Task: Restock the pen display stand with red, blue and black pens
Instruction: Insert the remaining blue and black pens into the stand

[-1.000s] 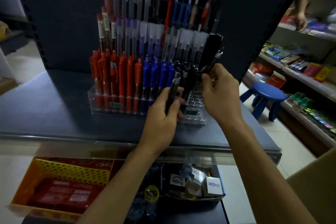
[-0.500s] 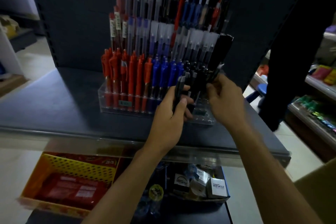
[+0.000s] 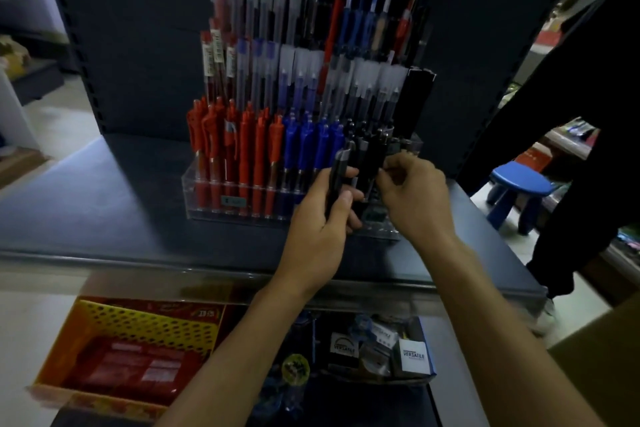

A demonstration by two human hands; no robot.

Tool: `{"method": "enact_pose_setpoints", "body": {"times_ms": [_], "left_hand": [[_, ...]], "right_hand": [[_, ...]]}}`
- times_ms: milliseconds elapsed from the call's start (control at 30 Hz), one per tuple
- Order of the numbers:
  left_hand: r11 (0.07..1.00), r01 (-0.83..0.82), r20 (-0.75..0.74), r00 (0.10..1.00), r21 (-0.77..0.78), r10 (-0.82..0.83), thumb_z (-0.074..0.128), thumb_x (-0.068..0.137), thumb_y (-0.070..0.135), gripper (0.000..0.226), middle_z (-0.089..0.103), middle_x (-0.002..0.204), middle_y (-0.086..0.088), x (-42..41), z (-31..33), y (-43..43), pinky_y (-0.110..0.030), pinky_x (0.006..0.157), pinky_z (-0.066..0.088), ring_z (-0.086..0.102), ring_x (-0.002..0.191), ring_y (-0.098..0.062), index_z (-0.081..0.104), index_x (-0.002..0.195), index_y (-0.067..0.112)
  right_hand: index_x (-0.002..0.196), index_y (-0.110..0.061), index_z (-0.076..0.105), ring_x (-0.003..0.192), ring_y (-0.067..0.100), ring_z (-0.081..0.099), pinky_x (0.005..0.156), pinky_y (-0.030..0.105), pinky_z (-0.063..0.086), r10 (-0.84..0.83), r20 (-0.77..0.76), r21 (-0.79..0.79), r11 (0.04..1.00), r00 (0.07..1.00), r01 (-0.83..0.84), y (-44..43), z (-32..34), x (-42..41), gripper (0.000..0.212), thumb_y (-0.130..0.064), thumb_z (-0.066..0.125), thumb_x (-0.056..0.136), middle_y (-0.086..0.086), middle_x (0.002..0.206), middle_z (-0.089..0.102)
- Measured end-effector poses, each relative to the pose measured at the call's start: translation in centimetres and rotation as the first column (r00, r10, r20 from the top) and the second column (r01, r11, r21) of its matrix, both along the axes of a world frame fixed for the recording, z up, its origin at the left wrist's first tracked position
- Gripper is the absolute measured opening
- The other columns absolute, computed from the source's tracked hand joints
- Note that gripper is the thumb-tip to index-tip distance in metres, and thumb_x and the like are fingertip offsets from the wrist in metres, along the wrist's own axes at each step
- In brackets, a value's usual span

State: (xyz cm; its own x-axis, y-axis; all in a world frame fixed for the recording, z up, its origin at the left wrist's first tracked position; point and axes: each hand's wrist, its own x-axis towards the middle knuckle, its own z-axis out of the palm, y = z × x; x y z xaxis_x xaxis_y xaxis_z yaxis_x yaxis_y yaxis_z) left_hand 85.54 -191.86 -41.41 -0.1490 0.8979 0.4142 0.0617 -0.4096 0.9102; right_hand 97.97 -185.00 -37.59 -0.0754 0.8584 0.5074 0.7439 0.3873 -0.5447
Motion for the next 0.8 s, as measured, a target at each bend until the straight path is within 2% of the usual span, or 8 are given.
{"method": "enact_pose_setpoints", "body": {"times_ms": [100,167,233,300,400,567,700,800], "left_hand": [[1.000,-0.008,-0.009,1.000,0.002,0.008,0.039,0.104,0.017,0.024,0.065,0.097,0.007,0.0,0.0,-0.1,-0.023,0.072,0.053,0.062,0.078,-0.022,0.051,0.119,0.032],[1.000,-0.004,-0.003,1.000,0.000,0.004,0.039,0.104,0.018,0.024,0.065,0.097,0.007,0.0,0.1,-0.1,-0.023,0.072,0.052,0.062,0.078,-0.022,0.051,0.116,0.035],[1.000,-0.001,0.000,1.000,-0.001,0.001,0.039,0.104,0.017,0.024,0.065,0.097,0.008,0.0,0.1,-0.2,-0.022,0.072,0.052,0.062,0.078,-0.022,0.051,0.115,0.035],[1.000,-0.004,0.000,1.000,0.002,0.004,0.039,0.103,0.017,0.025,0.065,0.097,0.008,0.0,0.0,-0.2,-0.022,0.072,0.052,0.062,0.077,-0.020,0.051,0.116,0.035],[1.000,-0.004,0.004,1.000,0.008,0.004,0.040,0.103,0.017,0.025,0.066,0.095,0.009,-0.1,-0.1,-0.1,-0.022,0.072,0.052,0.063,0.077,-0.019,0.052,0.115,0.035],[1.000,0.001,0.015,1.000,0.008,-0.001,0.040,0.103,0.017,0.026,0.066,0.095,0.010,-0.1,0.0,0.0,-0.021,0.071,0.053,0.063,0.075,-0.017,0.052,0.113,0.037],[1.000,-0.003,0.013,1.000,0.006,0.003,0.039,0.103,0.018,0.024,0.066,0.097,0.007,-0.1,-0.1,0.0,-0.023,0.072,0.053,0.063,0.077,-0.020,0.052,0.116,0.034],[1.000,0.001,0.010,1.000,0.005,-0.001,0.039,0.103,0.018,0.024,0.065,0.098,0.005,-0.1,-0.2,0.1,-0.025,0.074,0.053,0.063,0.078,-0.022,0.051,0.117,0.034]], "right_hand": [[0.104,-0.011,0.069,0.088,0.027,0.066,0.077,0.043,0.054,-0.003,0.098,-0.006,1.000,0.995,0.004,-0.2,-0.2,-0.2,0.017,-0.019,0.061,0.091,0.001,0.088,0.070],[0.102,-0.012,0.070,0.091,0.029,0.065,0.078,0.045,0.053,-0.016,0.114,-0.011,1.000,0.993,0.017,-0.4,-0.1,-0.2,0.017,-0.019,0.061,0.090,0.005,0.092,0.073],[0.090,-0.015,0.071,0.085,0.029,0.065,0.076,0.043,0.053,-0.053,0.071,-0.013,0.998,0.996,0.054,-0.2,0.1,-0.2,0.013,-0.023,0.060,0.089,0.001,0.080,0.070],[0.074,-0.019,0.065,0.079,0.030,0.063,0.074,0.045,0.052,-0.078,0.090,-0.003,0.997,0.993,0.079,0.0,0.2,-0.2,0.016,-0.025,0.060,0.088,-0.003,0.070,0.064],[0.082,-0.022,0.070,0.091,0.031,0.061,0.081,0.044,0.049,-0.105,0.189,-0.018,0.994,0.976,0.110,0.0,-0.3,-0.4,0.014,-0.030,0.059,0.085,0.002,0.092,0.069],[0.083,-0.021,0.072,0.093,0.030,0.063,0.085,0.044,0.049,-0.106,0.153,-0.038,0.993,0.982,0.113,0.4,-0.5,-0.3,0.018,-0.035,0.061,0.085,0.001,0.092,0.071],[0.087,-0.018,0.069,0.074,0.019,0.064,0.073,0.046,0.052,-0.069,-0.059,0.028,0.997,0.996,0.070,-0.2,-0.9,-0.3,0.017,-0.034,0.063,0.090,-0.007,0.073,0.066],[0.084,-0.019,0.068,0.069,0.017,0.063,0.072,0.048,0.052,-0.052,-0.088,0.080,0.995,0.995,0.059,-0.2,-1.2,-0.2,0.016,-0.031,0.062,0.092,-0.007,0.069,0.065]]}}
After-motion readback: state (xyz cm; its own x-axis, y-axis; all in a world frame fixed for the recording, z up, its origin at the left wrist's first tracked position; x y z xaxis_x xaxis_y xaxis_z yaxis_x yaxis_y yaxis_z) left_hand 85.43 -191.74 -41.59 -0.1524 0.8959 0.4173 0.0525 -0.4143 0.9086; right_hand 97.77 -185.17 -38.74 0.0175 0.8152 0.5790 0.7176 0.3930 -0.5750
